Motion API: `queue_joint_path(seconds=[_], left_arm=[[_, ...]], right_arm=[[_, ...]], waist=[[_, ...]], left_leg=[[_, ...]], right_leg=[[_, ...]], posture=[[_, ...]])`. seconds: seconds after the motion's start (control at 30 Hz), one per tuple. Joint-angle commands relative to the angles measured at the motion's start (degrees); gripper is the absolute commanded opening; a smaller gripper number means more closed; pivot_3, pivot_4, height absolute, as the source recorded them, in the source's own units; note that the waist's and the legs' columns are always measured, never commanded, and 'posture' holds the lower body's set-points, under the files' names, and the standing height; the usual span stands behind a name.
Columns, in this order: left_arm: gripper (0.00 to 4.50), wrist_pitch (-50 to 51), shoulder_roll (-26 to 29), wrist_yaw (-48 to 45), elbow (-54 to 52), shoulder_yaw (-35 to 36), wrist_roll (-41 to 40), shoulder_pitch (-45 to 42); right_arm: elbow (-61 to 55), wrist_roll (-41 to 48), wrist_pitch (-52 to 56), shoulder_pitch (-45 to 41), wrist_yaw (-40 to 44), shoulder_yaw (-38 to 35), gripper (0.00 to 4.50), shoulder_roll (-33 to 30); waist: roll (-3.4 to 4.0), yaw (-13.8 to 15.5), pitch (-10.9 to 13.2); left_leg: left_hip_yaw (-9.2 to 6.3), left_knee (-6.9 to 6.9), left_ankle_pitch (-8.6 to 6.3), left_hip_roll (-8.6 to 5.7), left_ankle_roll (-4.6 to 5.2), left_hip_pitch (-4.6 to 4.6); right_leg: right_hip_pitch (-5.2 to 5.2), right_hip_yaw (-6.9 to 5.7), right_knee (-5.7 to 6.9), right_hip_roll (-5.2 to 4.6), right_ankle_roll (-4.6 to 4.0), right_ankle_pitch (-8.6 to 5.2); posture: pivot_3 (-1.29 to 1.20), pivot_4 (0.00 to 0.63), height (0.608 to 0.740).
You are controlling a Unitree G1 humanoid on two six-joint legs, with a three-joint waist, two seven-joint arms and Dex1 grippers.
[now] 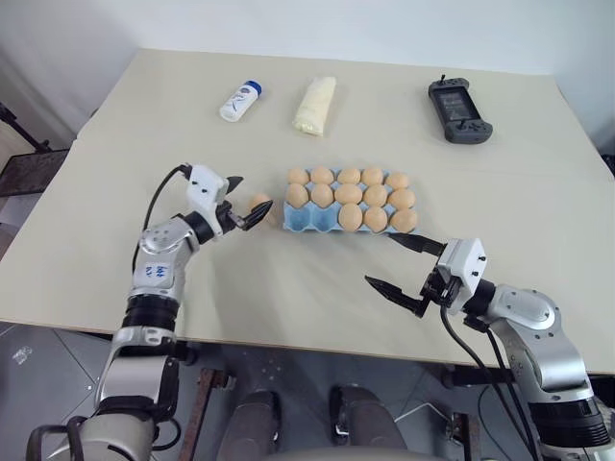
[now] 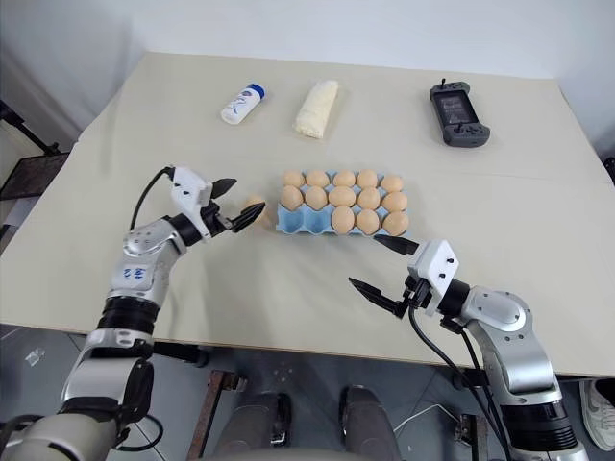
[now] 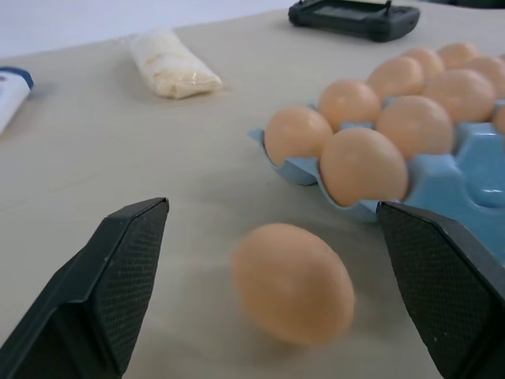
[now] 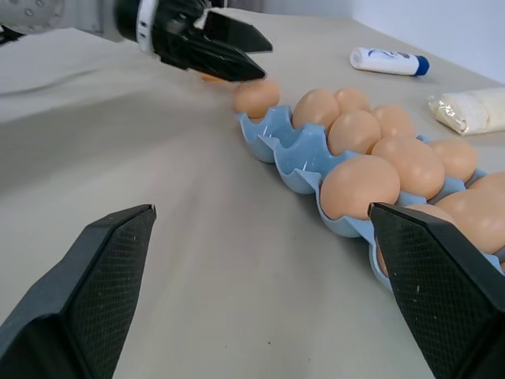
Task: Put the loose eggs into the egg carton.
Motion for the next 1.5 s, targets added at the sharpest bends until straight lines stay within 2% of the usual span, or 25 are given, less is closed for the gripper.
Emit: queue_joint_path(seconds=[0.03,0.23,0.33,0.4,0.53,0.6,0.83,0.97,1.33,1.4,1.5], left_arm=[[4.48,-2.31,-0.92,2.83,4.77,-0.84,2.30,-3.27],[4.48,-4.04,-1.50,4.60,10.42,-1.55,4.14,-5.87],[3.91,-4.00,-1.07,5.23,12.12,-1.69,4.98,-6.51],[3.28,-5.32,-0.82,6.04,12.51,-1.99,5.93,-6.56],[2.04,-4.96,-1.99,1.59,10.22,-1.69,3.76,-5.68],[1.81,-6.41,-2.08,-0.57,7.91,-0.90,2.24,-4.99],[1.81,-7.62,-3.09,-11.70,-3.83,-0.91,-4.57,-2.11],[1.81,-7.63,-5.90,-14.10,-5.96,-4.74,-3.31,-2.34],[1.81,-11.76,-10.09,-13.38,6.65,-8.12,1.04,-8.42],[2.53,-11.77,-10.11,-14.76,7.76,-8.52,1.26,-8.59],[3.38,-13.10,-10.09,-15.28,8.84,-8.96,2.11,-8.59]], right_arm=[[-2.43,0.26,-0.74,0.49,-1.04,-0.85,4.50,0.45],[-3.44,0.32,-0.78,1.30,-1.98,-1.30,4.50,0.41],[-3.56,0.28,-0.86,1.52,-2.14,-1.49,4.50,0.26],[-3.53,0.21,-0.90,1.47,-2.28,-1.38,4.50,0.30],[-3.13,0.09,-1.16,1.28,-2.48,-1.11,4.50,0.55],[-2.88,0.07,-1.24,1.05,-2.45,-1.01,4.50,0.60],[-2.49,0.11,-1.43,0.95,-2.26,-1.03,4.50,0.59],[-2.44,-0.01,-1.43,0.78,-2.42,-0.77,4.50,0.79],[-3.45,-0.52,-1.61,1.26,-3.70,-0.98,4.50,1.27],[-3.81,-0.64,-1.73,1.62,-4.14,-0.93,4.50,1.49],[-4.05,-0.79,-1.83,1.87,-4.56,-0.89,4.50,1.78]], waist=[[-0.01,-0.09,0.00],[-0.01,-0.01,0.01],[-0.01,0.00,0.01],[-0.01,-0.05,0.01],[-0.01,0.00,0.01],[-0.02,0.00,0.01],[-0.01,-0.05,0.01],[-0.01,0.11,0.01],[-0.01,-0.11,0.01],[-0.02,-0.10,0.01],[-0.02,0.01,0.01]], left_leg=[[0.01,0.00,0.00,0.00,0.00,0.00],[0.00,-0.05,0.01,0.01,-0.03,0.00],[0.00,-0.02,0.01,0.00,-0.03,-0.01],[0.01,-0.01,0.01,-0.01,-0.03,-0.01],[-0.01,-0.01,0.02,0.00,-0.04,-0.01],[0.00,-0.01,0.02,0.00,-0.05,-0.01],[-0.01,-0.04,0.11,0.01,-0.22,-0.01],[0.00,0.03,0.04,-0.01,-0.06,-0.02],[0.03,0.05,0.06,-0.03,0.00,0.00],[0.04,0.05,0.06,-0.03,0.00,-0.01],[0.04,0.04,0.06,-0.04,0.00,-0.02]], right_leg=[[-0.01,0.01,0.00,0.00,0.00,0.00],[-0.06,-0.03,0.04,0.02,0.00,0.00],[-0.03,-0.02,0.01,0.00,0.00,0.00],[-0.03,-0.02,0.01,0.00,0.01,0.00],[-0.04,-0.03,0.04,0.01,0.00,0.00],[-0.03,-0.03,0.03,0.00,0.00,0.00],[-0.04,-0.03,0.03,0.01,0.00,0.00],[0.02,-0.01,0.00,0.00,0.00,0.00],[-0.02,0.04,0.08,0.04,0.00,0.00],[-0.02,0.07,0.06,0.04,0.01,0.00],[-0.03,0.05,0.05,0.03,0.01,0.00]], posture=[[0.00,0.150,0.740],[0.00,0.150,0.740],[0.00,0.150,0.740],[0.00,0.150,0.740],[0.00,0.150,0.740],[0.00,0.150,0.740],[0.00,0.150,0.740],[0.00,0.150,0.740],[0.00,0.150,0.740],[0.00,0.150,0.740],[0.00,0.150,0.740]])
